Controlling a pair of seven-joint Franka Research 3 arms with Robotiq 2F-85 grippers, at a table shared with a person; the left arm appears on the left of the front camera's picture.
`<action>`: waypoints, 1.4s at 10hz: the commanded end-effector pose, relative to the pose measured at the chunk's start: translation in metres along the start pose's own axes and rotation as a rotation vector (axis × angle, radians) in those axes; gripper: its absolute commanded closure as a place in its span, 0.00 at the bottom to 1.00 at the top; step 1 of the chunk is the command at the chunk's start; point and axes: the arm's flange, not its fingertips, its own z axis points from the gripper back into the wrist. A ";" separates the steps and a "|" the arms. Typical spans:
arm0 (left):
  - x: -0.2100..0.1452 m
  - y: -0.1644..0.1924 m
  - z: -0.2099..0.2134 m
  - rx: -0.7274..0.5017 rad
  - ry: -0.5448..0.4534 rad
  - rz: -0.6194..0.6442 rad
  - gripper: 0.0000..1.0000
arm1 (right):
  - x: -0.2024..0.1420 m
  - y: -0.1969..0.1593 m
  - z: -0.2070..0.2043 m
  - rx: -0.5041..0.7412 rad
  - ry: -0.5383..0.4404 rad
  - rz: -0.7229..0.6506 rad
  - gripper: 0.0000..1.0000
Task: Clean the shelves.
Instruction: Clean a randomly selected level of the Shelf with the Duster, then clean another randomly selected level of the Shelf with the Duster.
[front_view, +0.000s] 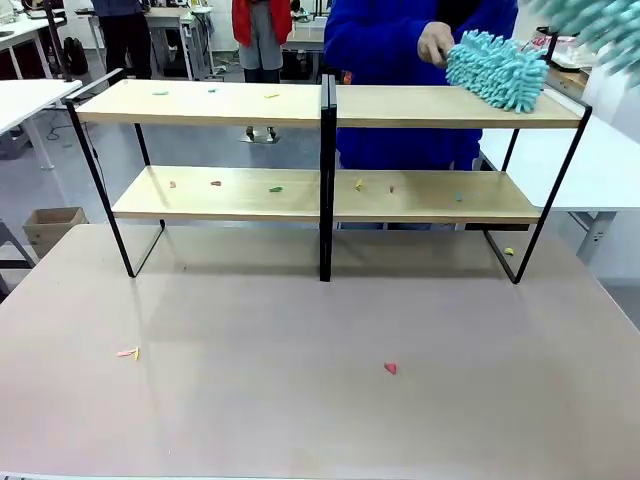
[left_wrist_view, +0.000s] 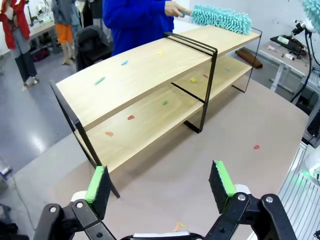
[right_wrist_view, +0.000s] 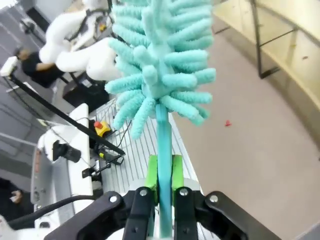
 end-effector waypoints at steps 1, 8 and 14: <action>0.000 0.000 -0.001 0.005 0.004 -0.003 0.00 | -0.006 -0.013 0.050 -0.012 -0.015 0.032 0.88; 0.000 0.000 -0.001 0.005 0.004 -0.003 0.00 | -0.011 -0.009 0.056 -0.026 -0.030 -0.004 0.88; 0.000 0.000 -0.001 0.005 0.004 -0.003 0.00 | -0.011 -0.009 0.056 -0.026 -0.030 -0.004 0.88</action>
